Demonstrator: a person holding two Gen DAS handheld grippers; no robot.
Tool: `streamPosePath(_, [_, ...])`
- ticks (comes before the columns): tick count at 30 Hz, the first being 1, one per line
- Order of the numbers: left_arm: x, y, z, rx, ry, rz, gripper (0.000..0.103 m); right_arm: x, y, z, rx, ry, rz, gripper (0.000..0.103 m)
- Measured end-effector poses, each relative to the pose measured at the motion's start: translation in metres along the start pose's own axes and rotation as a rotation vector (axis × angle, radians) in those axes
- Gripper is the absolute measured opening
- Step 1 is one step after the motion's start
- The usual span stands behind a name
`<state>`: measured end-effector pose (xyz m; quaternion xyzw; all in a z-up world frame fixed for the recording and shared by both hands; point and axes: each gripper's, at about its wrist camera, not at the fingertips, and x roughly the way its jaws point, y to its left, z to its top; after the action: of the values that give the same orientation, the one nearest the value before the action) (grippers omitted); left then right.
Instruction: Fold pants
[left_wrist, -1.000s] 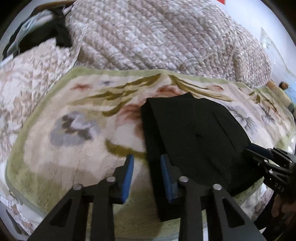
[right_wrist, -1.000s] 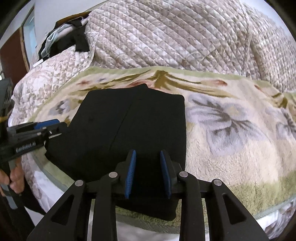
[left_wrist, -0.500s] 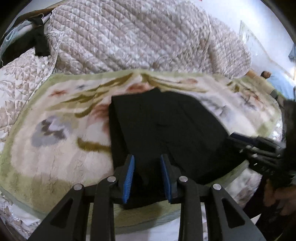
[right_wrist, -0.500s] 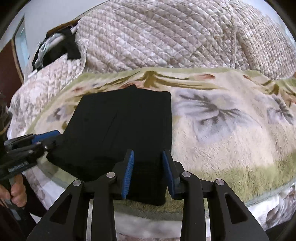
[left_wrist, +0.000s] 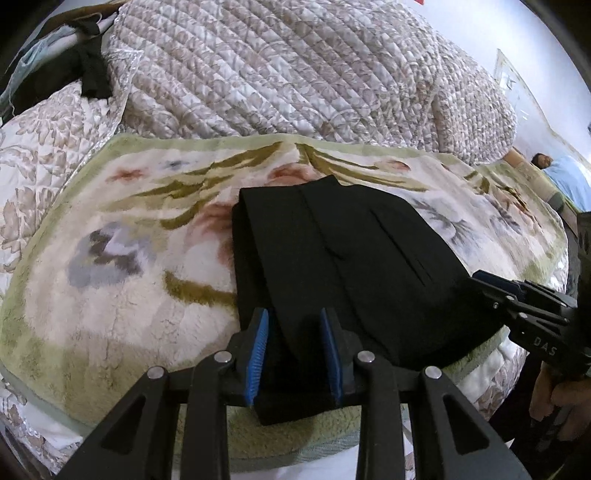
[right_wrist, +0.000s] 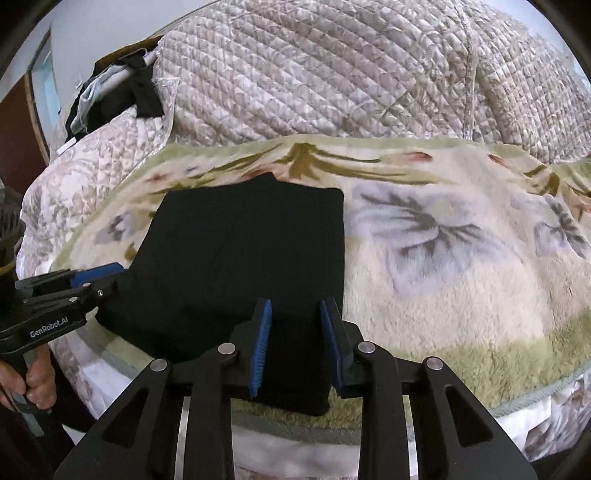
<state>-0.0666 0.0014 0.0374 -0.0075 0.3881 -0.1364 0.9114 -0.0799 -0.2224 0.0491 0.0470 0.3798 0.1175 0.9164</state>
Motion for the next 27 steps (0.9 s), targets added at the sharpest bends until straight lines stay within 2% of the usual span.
streamPosePath(5, [0.002, -0.001, 0.009, 0.0, -0.012, 0.024, 0.032, 0.005, 0.0, 0.011, 0.013, 0.01, 0.022, 0.028])
streamPosePath(8, [0.008, -0.001, 0.009, 0.0, 0.01, 0.03, 0.032, 0.019, -0.001, 0.011, 0.011, 0.061, 0.027, 0.028])
streamPosePath(20, [0.013, 0.004, 0.012, -0.01, 0.009, 0.032, 0.032, 0.018, -0.005, 0.017, 0.02, 0.05, 0.029, 0.028])
streamPosePath(27, [0.013, 0.025, 0.024, -0.078, 0.016, 0.036, 0.032, 0.022, -0.015, 0.024, 0.045, 0.054, 0.021, 0.028])
